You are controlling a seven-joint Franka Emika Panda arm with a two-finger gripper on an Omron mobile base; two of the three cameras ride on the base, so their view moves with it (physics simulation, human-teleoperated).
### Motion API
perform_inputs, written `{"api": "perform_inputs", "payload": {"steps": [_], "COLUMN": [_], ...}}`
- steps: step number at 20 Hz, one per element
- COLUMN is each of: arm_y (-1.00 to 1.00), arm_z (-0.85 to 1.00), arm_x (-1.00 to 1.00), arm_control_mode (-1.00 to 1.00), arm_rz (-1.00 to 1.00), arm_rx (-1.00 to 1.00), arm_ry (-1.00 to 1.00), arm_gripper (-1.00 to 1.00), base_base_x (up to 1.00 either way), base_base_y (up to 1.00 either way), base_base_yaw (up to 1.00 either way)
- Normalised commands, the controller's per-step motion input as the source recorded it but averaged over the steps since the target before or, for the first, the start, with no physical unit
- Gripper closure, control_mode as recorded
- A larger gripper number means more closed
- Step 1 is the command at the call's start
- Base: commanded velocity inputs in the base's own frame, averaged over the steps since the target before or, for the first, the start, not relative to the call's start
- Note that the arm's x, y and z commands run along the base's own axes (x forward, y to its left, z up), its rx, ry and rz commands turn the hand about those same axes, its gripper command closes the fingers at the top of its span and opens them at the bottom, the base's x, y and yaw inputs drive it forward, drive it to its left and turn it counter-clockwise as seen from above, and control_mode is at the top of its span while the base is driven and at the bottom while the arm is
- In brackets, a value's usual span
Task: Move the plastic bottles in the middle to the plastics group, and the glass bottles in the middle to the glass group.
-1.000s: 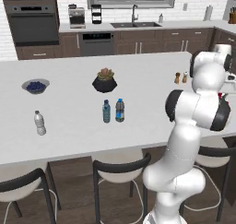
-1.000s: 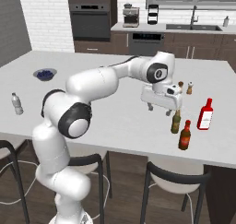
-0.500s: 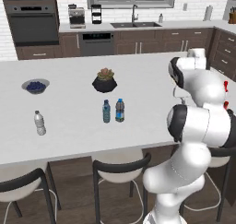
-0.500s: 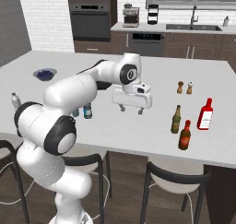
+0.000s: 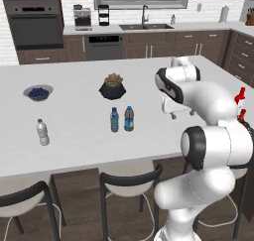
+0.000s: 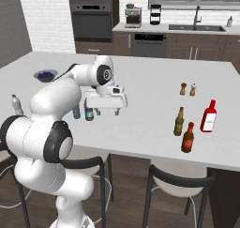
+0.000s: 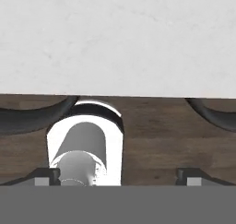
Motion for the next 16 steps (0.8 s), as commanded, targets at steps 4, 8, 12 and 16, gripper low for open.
{"api": "perform_inputs", "payload": {"steps": [4,8,12,16], "arm_y": [0.72,0.36,0.26,0.35], "arm_z": [-0.01,-0.01,0.00,-0.01], "arm_x": [0.04,0.36,0.38,0.06], "arm_control_mode": [-1.00,-1.00,-1.00,-1.00], "arm_rz": [0.18,0.08,0.07,0.07], "arm_rx": [0.00,0.08,0.17,0.16], "arm_ry": [0.15,0.14,0.03,0.00], "arm_gripper": [-1.00,-1.00,-1.00,-1.00], "base_base_x": [0.00,0.00,0.00,0.00], "base_base_y": [0.00,0.00,0.00,0.00], "base_base_yaw": [0.00,0.00,0.00,0.00]}}
